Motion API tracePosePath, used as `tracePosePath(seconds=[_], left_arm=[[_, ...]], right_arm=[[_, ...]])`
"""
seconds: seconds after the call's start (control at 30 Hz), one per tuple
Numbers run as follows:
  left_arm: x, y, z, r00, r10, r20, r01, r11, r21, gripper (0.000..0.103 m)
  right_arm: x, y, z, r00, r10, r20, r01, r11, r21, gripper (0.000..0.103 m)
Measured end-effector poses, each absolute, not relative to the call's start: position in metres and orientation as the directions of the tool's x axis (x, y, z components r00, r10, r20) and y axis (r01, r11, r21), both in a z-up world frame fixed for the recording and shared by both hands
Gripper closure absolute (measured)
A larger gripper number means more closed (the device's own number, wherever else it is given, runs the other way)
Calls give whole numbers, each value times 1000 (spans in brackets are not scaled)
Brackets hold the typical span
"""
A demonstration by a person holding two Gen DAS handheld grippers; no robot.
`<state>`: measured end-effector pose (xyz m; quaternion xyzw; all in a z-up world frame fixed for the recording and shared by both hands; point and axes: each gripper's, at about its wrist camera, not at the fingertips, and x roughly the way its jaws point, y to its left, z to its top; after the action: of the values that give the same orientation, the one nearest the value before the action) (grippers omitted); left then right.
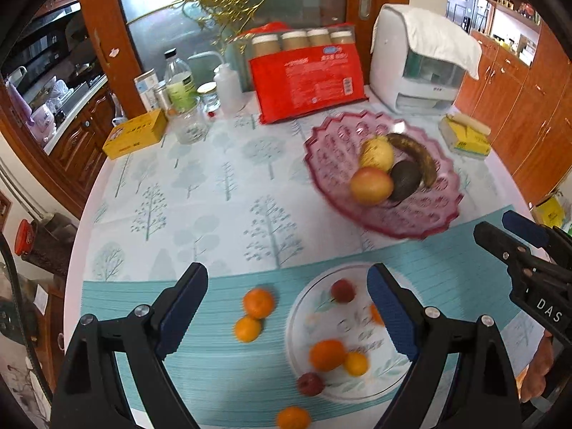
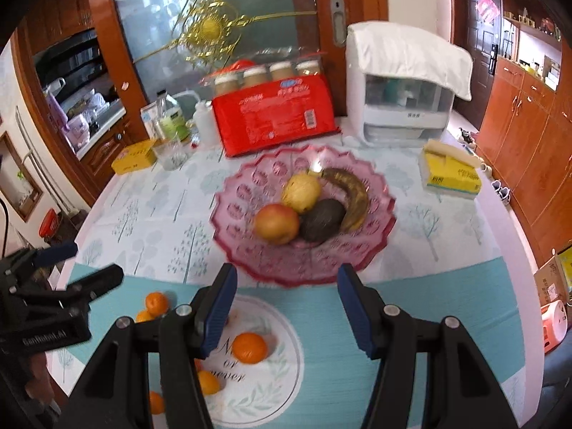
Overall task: Organize fruits
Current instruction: 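Withdraw both grippers back toward the fruit plate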
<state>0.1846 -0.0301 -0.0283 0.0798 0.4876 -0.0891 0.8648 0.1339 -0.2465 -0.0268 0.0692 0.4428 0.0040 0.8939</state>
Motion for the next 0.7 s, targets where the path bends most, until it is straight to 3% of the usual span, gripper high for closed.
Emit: tracePosePath(seconds=[0.4,0.7], left_arm=[[185,19,-73,430,-81,-899,268,963,42,13],[162,-9,-122,324,-177,-929,406,913,-32,13]], right_arm=[[122,-212,-83,509,50,-859,105,987,120,44],[122,-209,-125,440,41,-897,155,980,122,44]])
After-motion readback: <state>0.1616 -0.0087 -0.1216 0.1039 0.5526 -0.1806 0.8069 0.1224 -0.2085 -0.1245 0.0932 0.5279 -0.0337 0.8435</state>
